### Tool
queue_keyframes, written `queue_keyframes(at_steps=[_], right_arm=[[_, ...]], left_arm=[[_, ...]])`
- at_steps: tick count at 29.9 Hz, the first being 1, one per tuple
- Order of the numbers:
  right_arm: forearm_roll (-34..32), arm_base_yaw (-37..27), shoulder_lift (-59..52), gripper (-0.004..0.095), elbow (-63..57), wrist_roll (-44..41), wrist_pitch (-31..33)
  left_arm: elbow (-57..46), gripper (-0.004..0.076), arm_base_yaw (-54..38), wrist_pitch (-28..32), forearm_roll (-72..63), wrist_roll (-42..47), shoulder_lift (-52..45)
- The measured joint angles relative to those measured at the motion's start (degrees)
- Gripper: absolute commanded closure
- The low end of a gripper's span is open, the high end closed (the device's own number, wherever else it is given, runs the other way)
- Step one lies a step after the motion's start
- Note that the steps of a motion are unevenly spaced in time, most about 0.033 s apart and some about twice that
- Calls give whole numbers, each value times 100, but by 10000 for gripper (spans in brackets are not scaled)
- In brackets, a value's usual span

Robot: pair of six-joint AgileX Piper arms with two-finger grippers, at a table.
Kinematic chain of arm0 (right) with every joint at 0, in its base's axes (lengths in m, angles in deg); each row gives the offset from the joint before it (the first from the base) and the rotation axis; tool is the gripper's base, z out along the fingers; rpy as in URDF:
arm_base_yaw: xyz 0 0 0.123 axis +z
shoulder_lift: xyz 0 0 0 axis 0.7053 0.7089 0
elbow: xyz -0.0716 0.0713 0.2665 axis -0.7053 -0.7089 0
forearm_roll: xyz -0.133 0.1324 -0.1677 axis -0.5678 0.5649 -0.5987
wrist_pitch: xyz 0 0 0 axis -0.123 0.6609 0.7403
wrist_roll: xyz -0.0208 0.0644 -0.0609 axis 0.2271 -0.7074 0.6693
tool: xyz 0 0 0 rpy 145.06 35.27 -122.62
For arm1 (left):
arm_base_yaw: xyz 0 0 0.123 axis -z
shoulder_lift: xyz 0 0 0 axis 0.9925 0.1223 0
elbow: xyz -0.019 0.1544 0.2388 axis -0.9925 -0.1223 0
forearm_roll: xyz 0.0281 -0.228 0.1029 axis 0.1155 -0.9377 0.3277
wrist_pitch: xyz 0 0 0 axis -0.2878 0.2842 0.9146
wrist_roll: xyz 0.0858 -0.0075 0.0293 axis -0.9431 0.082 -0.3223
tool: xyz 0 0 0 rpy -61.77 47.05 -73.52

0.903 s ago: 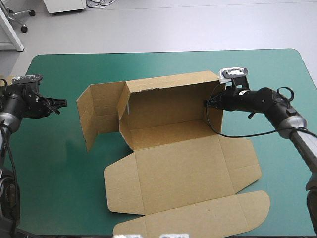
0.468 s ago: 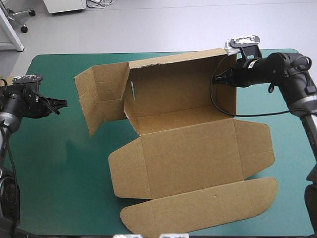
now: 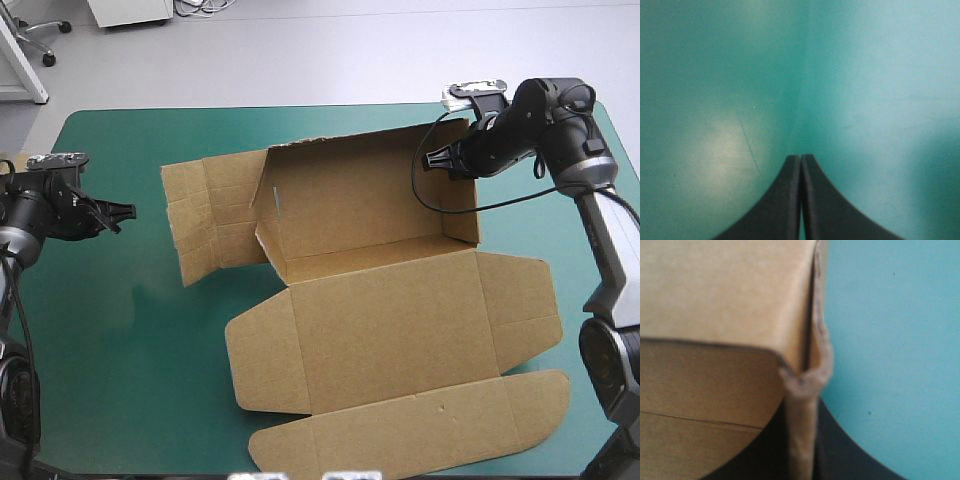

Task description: Fold the box

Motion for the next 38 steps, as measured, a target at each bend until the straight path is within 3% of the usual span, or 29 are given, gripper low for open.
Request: queue_keyframes(at_steps=[14, 18, 23, 26, 38], right_arm=[[-40, 0, 963, 908, 20, -158, -13], [-28, -5, 1201, 756, 34, -166, -94], [44, -10, 1359, 394, 50, -161, -132], [44, -10, 1409, 294, 50, -161, -268], [44, -10, 1040, 331, 1003, -161, -38]], left_arm=[[0, 738, 0, -95, 0, -121, 4], [0, 738, 0, -98, 0, -162, 4], [0, 738, 0, -105, 0, -162, 4], [0, 738, 0, -109, 0, -162, 4], [0, 738, 0, -230, -107, -311, 4]])
